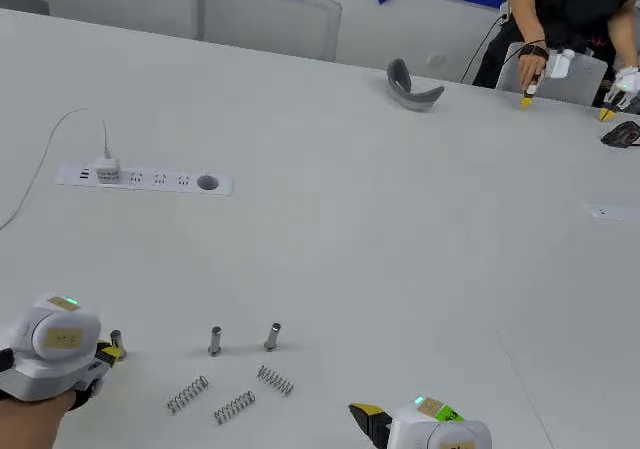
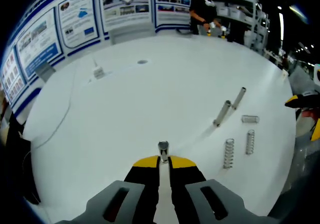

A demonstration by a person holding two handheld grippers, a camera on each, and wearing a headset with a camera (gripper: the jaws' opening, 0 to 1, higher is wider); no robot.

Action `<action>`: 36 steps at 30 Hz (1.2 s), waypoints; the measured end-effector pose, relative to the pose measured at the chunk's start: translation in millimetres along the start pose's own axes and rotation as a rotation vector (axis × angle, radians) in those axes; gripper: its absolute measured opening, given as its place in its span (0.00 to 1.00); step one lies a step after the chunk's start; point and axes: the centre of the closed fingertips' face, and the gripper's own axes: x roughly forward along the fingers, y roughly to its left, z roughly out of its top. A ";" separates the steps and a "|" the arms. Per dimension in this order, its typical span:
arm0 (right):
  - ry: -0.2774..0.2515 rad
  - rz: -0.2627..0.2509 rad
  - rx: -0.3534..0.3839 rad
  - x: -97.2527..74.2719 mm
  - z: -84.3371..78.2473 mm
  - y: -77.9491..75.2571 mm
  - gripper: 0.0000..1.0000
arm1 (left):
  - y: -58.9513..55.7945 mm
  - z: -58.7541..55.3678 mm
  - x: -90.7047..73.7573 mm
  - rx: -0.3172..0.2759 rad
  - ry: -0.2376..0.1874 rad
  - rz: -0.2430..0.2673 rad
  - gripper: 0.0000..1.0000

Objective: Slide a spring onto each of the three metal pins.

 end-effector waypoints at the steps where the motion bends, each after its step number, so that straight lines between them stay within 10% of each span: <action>1: 0.000 0.000 0.000 0.0 -0.1 0.2 0.87 | -0.6 -0.7 0.0 -0.004 0.001 -0.004 0.09; 20: 0.011 0.020 -0.005 6.8 -3.6 6.3 0.87 | -2.9 -35.9 -5.9 -0.043 0.064 -0.032 0.24; 36: 0.014 0.028 -0.003 13.6 -9.1 4.5 0.87 | -10.1 -43.2 -24.7 -0.025 0.054 -0.077 0.35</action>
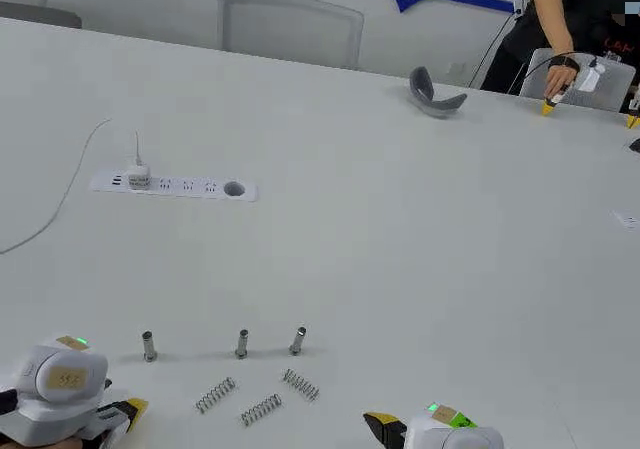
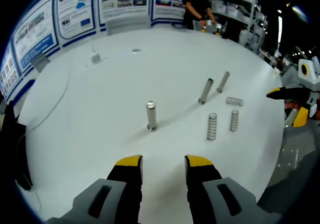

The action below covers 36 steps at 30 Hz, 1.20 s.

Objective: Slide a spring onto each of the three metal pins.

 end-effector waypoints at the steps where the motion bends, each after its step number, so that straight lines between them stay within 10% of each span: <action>1: -0.001 0.001 -0.001 0.5 0.1 -0.1 0.87 | -0.7 -0.1 -1.8 0.003 -0.001 -0.006 0.36; 36: 0.011 0.018 -0.031 10.3 -1.7 2.9 0.87 | -12.2 -13.7 -47.1 0.031 -0.095 -0.121 0.65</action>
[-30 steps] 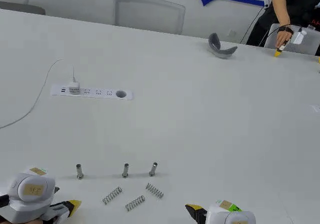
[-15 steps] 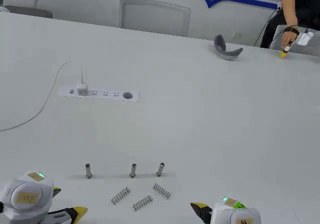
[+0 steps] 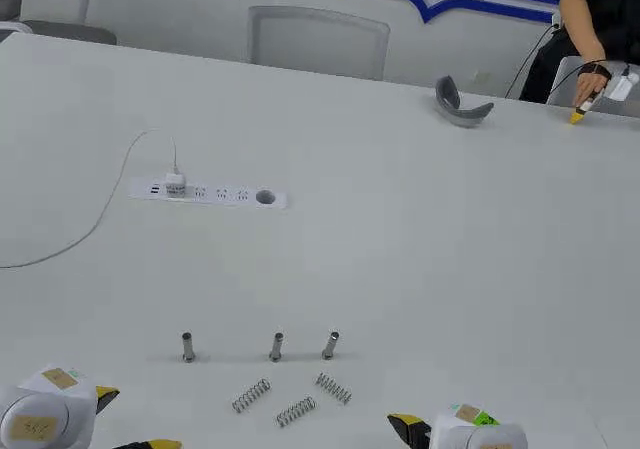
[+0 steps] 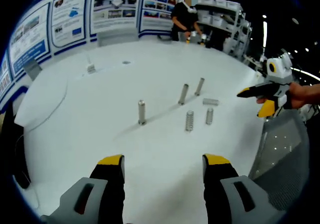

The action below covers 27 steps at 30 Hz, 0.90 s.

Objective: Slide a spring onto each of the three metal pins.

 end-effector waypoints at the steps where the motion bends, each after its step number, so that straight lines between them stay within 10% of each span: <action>1: -0.001 0.000 0.001 0.1 0.3 0.0 0.87 | -0.9 0.0 -1.3 -0.004 -0.003 -0.003 0.66; 27: -0.002 0.000 0.007 -4.5 -1.6 4.4 0.87 | -29.7 2.2 8.2 0.103 0.054 -0.108 0.72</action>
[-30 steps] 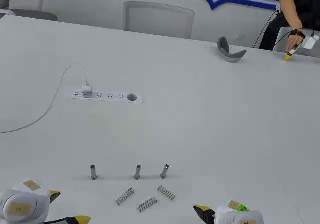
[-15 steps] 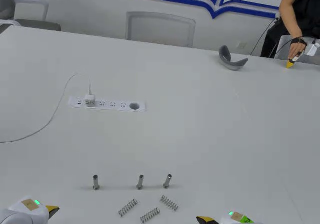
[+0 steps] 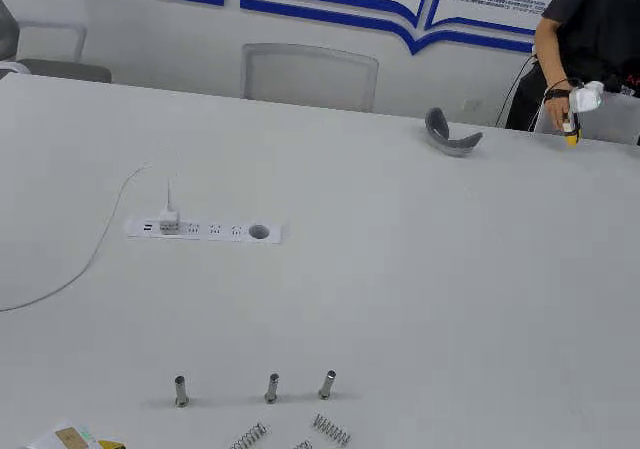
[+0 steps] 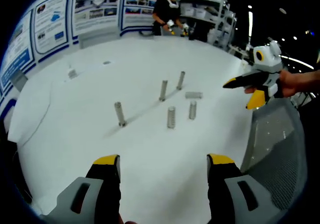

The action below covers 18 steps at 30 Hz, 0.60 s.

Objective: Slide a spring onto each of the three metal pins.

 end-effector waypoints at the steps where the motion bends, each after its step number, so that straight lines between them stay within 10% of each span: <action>1: -0.001 0.000 0.001 -0.4 -0.2 -0.3 0.87 | -1.5 0.7 2.0 0.011 0.005 -0.007 0.72; 18: -0.015 -0.028 0.018 -8.3 -0.7 -5.8 0.88 | -17.4 12.5 31.7 0.057 0.036 -0.087 0.73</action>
